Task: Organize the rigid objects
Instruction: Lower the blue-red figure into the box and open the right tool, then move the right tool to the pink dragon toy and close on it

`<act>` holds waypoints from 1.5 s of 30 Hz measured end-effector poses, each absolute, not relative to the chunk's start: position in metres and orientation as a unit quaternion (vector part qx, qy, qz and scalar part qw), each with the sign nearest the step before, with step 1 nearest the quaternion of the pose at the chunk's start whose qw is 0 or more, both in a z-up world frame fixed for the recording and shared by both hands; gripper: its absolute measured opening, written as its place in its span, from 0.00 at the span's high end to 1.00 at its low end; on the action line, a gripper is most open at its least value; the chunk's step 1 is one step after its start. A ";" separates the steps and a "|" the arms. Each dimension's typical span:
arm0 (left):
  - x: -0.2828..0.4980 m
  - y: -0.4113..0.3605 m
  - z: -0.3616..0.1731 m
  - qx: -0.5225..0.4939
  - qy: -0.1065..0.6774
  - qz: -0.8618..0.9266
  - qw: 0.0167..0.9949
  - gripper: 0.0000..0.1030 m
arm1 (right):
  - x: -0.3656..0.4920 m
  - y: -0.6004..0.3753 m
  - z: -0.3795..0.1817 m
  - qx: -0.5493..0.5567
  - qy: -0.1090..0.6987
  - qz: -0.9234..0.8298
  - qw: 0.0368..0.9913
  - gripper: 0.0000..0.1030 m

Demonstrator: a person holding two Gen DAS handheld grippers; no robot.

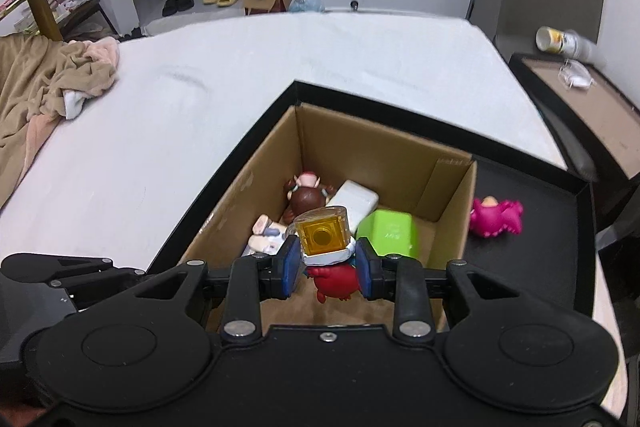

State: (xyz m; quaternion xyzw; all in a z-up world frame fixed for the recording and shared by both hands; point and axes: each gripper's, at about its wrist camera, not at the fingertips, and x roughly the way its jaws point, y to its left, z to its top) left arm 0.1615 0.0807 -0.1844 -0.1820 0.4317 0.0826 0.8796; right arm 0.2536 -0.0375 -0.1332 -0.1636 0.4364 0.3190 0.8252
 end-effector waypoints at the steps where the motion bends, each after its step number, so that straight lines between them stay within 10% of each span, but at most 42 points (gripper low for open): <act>1: 0.161 0.081 -0.184 -0.183 0.431 0.082 0.880 0.85 | 0.253 -0.037 -0.134 -0.165 0.435 0.317 0.826 0.69; 23: 0.160 0.079 -0.184 -0.179 0.430 0.085 0.881 0.85 | 0.272 -0.117 -0.092 -0.094 0.379 0.280 0.877 0.54; 45: 0.166 0.072 -0.186 -0.157 0.440 0.100 0.878 0.86 | 0.343 -0.165 -0.185 -0.039 0.402 0.284 0.870 0.43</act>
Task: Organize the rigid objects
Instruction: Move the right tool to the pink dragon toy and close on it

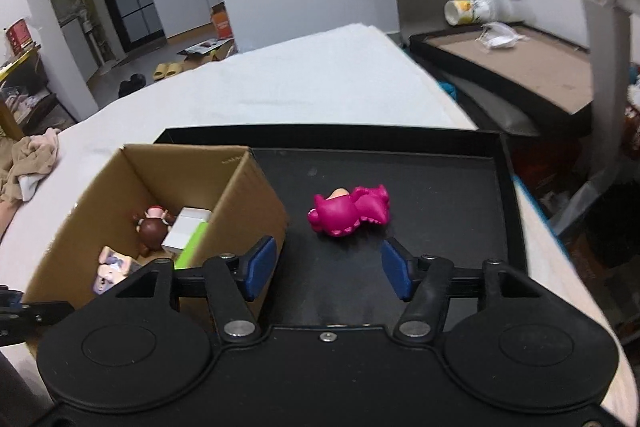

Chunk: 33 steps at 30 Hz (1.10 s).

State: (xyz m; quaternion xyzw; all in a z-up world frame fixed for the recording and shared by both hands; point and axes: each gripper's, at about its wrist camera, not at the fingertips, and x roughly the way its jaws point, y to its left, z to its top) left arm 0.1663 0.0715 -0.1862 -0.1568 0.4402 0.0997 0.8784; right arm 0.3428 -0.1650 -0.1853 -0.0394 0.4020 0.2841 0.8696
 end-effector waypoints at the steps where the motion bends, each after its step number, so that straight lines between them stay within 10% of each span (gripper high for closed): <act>1: 0.167 0.071 -0.187 -0.155 0.442 0.101 0.878 0.86 | 0.345 -0.164 -0.189 -0.043 0.402 0.288 0.868 0.43; 15: 0.170 0.077 -0.191 -0.177 0.445 0.107 0.872 0.85 | 0.384 -0.165 -0.217 -0.035 0.407 0.314 0.857 0.23; 33: 0.170 0.072 -0.189 -0.173 0.442 0.124 0.871 0.86 | 0.402 -0.151 -0.236 -0.040 0.407 0.326 0.853 0.23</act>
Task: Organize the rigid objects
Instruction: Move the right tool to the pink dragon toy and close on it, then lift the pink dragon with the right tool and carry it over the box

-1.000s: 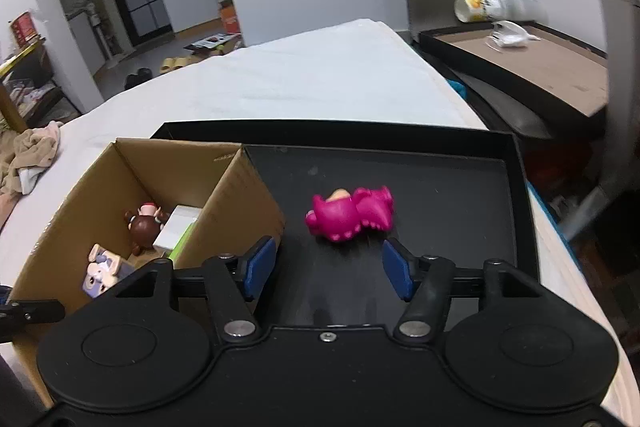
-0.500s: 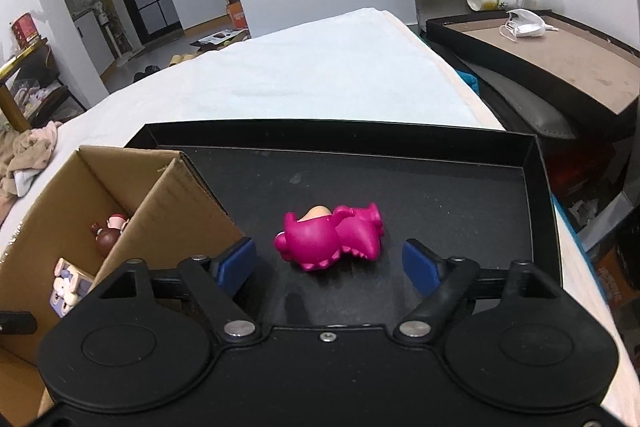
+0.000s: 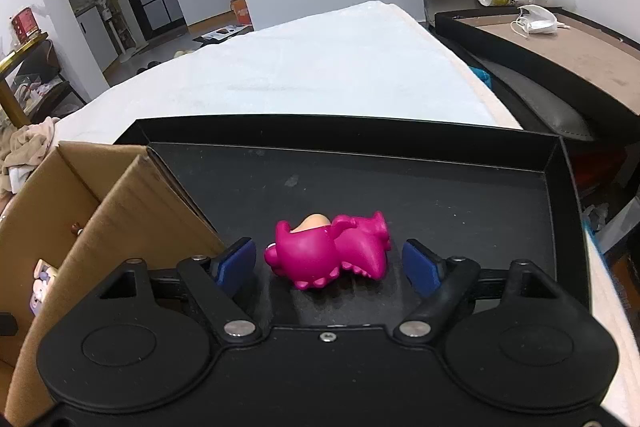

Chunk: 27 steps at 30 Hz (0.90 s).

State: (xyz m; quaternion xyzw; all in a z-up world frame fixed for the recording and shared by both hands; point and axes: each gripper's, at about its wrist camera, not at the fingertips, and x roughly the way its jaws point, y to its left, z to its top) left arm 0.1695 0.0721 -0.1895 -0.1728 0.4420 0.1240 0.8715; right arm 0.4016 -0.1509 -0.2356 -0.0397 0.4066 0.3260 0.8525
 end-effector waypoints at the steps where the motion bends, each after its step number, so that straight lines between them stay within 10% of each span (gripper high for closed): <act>1: 0.169 0.071 -0.189 -0.171 0.442 0.125 0.872 0.86 | 0.401 -0.150 -0.236 -0.041 0.405 0.327 0.853 0.24; 27: 0.170 0.066 -0.188 -0.163 0.443 0.131 0.872 0.86 | 0.362 -0.177 -0.196 -0.069 0.405 0.300 0.861 0.34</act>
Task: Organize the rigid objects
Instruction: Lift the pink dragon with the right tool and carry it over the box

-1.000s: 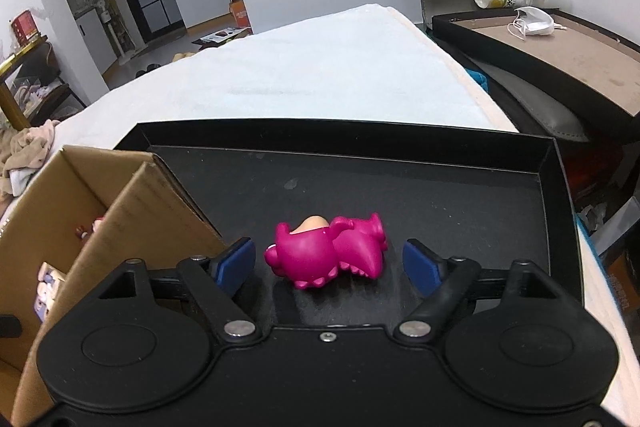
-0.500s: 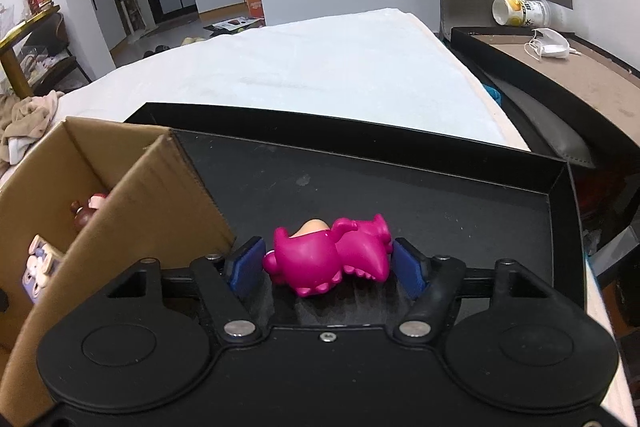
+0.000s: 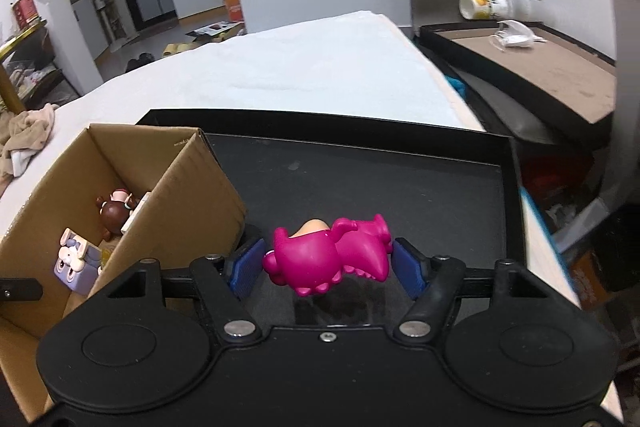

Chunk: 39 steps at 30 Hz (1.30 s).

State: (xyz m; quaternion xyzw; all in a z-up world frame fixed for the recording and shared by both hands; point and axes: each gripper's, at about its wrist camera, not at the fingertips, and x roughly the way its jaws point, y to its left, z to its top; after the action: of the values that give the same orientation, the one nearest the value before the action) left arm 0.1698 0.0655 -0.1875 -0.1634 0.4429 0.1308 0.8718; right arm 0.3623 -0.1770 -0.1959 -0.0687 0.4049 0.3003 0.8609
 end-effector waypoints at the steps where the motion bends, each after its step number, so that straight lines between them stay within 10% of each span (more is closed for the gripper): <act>1: 0.170 0.065 -0.187 -0.162 0.443 0.130 0.872 0.86 | 0.361 -0.179 -0.193 -0.067 0.406 0.296 0.862 0.34; 39: 0.166 0.074 -0.189 -0.184 0.436 0.110 0.874 0.85 | 0.298 -0.109 -0.091 -0.103 0.406 0.286 0.862 0.34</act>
State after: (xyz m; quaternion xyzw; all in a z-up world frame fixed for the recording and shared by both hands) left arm 0.1656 0.0737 -0.1894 -0.1843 0.4362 0.1098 0.8739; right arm 0.2980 -0.1088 -0.0906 -0.1029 0.4061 0.2856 0.8619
